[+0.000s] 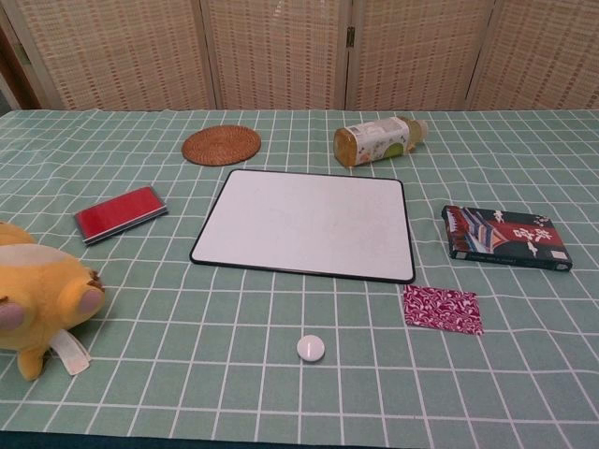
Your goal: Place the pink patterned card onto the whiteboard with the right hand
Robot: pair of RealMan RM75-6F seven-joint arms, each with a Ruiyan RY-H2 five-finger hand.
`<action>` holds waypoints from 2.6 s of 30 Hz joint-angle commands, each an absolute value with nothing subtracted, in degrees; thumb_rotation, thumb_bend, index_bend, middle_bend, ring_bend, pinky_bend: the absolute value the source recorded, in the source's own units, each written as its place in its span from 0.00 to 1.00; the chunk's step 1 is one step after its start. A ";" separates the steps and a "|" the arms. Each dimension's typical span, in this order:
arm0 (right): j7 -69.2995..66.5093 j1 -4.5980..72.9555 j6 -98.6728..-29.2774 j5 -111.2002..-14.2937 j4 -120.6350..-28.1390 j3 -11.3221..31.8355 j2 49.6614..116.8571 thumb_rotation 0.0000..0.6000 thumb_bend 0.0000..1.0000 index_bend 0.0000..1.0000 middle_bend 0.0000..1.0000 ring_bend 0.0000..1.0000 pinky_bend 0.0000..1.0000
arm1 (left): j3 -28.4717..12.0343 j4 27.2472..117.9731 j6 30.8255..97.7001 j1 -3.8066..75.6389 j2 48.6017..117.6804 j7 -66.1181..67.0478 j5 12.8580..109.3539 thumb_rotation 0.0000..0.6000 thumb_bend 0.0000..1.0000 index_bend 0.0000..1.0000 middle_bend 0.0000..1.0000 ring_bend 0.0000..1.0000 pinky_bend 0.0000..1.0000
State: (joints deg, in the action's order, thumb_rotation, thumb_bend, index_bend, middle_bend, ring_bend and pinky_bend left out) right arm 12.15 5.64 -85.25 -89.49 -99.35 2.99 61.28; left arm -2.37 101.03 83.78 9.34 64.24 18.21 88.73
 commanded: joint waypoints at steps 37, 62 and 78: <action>27.84 15.23 -69.62 -81.02 -102.70 4.56 72.55 1.00 0.09 0.40 0.78 0.85 0.98 | -1.92 100.34 85.11 8.47 64.66 17.19 89.55 1.00 0.28 0.02 0.01 0.01 0.00; 35.37 29.26 -52.53 -59.82 -98.24 6.95 82.62 1.00 0.48 0.38 0.88 0.95 1.00 | -1.97 99.96 84.73 8.52 65.06 17.43 89.39 1.00 0.28 0.02 0.01 0.01 0.00; 36.41 35.35 -49.71 -52.00 -95.17 5.12 84.89 1.00 0.55 0.37 0.89 0.95 1.00 | -1.85 99.09 84.65 8.28 65.47 16.87 88.95 1.00 0.28 0.02 0.01 0.01 0.00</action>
